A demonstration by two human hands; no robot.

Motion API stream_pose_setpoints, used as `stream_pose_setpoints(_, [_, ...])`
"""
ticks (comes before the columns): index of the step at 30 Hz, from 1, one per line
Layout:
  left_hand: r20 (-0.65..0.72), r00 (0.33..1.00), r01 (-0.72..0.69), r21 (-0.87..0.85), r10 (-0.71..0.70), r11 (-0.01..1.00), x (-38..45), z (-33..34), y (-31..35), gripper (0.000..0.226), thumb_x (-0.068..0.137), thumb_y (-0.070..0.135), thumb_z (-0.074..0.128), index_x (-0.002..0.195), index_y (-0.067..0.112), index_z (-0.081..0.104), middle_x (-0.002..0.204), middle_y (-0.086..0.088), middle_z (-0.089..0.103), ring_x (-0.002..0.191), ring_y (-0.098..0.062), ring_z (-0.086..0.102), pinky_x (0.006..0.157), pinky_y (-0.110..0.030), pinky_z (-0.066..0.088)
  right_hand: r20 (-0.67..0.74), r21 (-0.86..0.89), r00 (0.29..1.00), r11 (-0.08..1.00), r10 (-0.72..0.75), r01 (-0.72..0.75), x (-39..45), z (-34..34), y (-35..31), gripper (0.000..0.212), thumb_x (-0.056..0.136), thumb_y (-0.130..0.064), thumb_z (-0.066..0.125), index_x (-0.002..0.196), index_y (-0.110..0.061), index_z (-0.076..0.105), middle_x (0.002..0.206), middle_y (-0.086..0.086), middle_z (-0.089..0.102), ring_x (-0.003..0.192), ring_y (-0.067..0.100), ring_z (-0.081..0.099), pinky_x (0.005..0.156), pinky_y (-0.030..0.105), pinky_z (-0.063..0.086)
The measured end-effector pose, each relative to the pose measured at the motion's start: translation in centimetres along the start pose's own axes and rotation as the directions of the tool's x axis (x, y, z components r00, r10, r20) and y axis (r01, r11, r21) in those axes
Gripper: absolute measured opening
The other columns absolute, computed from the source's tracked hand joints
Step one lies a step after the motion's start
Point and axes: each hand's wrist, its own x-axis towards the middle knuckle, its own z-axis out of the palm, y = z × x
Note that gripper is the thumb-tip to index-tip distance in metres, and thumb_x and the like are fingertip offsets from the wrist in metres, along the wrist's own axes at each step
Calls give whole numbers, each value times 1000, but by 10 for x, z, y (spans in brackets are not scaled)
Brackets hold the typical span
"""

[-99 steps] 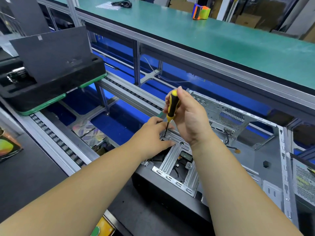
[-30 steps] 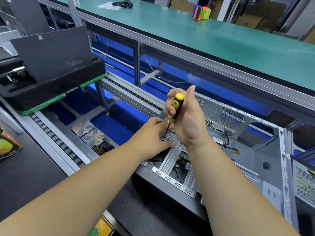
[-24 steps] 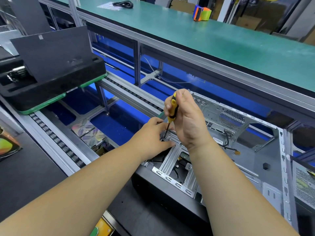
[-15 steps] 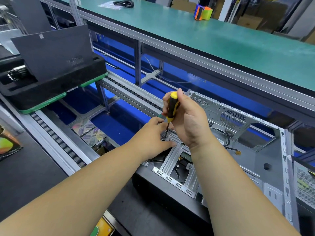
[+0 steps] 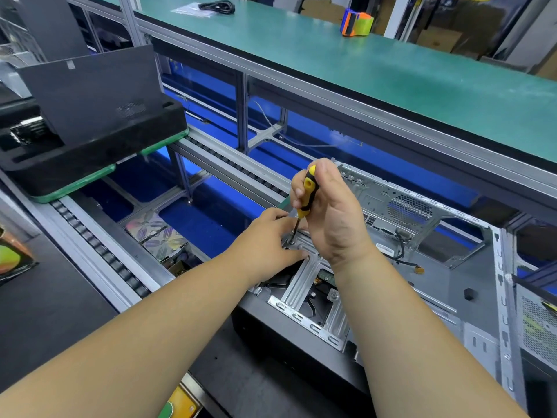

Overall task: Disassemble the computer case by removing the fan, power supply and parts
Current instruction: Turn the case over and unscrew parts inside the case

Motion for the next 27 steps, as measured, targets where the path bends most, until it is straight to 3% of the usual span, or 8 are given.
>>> stream_pose_setpoints(5, [-96, 995, -12, -46, 8, 999, -4, -5, 1, 53, 79, 48, 74, 126, 34, 52, 134, 13, 38, 118, -7, 41, 93, -25, 37, -38, 11, 999, 999, 31, -31, 4, -1, 0, 30, 94, -38, 50, 78, -20, 67, 81, -1, 62, 72, 15, 53, 70, 26, 46])
stream_pose_setpoints(9, [-156, 987, -30, 20, 32, 999, -9, -6, 4, 33, 79, 41, 74, 104, 35, 53, 127, 15, 41, 115, -9, 38, 86, -24, 34, -23, -24, 998, 998, 64, -64, 8, -3, -1, 44, 101, -43, 40, 81, -12, 64, 75, 2, 57, 68, 17, 48, 67, 28, 41])
stream_pose_setpoints(13, [-160, 986, -36, 52, 44, 998, -9, -4, 4, 25, 83, 34, 70, 106, 33, 58, 130, 14, 41, 123, -12, 34, 89, -27, 35, -28, 24, 997, 997, 69, -68, 8, -2, 1, 55, 106, -44, 28, 80, -11, 63, 58, 0, 41, 55, 14, 36, 59, 27, 34])
stream_pose_setpoints(17, [-142, 989, -13, 171, 38, 985, -8, -3, 7, 30, 89, 35, 63, 118, 33, 57, 139, 10, 36, 127, -18, 30, 92, -34, 41, -22, 48, 998, 998, 51, -50, 9, -1, 1, 63, 101, -57, 20, 88, -8, 57, 54, -1, 38, 52, 14, 30, 52, 23, 33])
stream_pose_setpoints(19, [-142, 989, -18, 239, 53, 971, -7, -2, 8, 32, 91, 35, 60, 122, 32, 56, 142, 7, 35, 129, -21, 30, 96, -38, 42, -13, 57, 999, 997, 46, -45, 7, -2, 0, 52, 97, -57, 31, 88, -11, 53, 58, -1, 40, 54, 14, 32, 54, 24, 32])
stream_pose_setpoints(22, [-161, 984, -23, 301, 74, 953, -8, -2, 10, 31, 92, 36, 58, 122, 31, 57, 144, 5, 35, 129, -23, 31, 97, -39, 41, -14, -4, 1000, 1000, 19, -19, 4, -5, 0, 19, 93, -31, 52, 83, -16, 48, 68, -1, 47, 62, 15, 41, 61, 26, 36])
stream_pose_setpoints(27, [-157, 983, -37, 356, 99, 934, -8, -3, 14, 32, 92, 35, 57, 123, 27, 57, 147, 4, 34, 128, -24, 30, 93, -38, 39, -43, 28, 999, 999, 32, -30, 4, -7, 0, 11, 88, -23, 58, 82, -16, 51, 77, 0, 52, 68, 16, 48, 67, 23, 43])
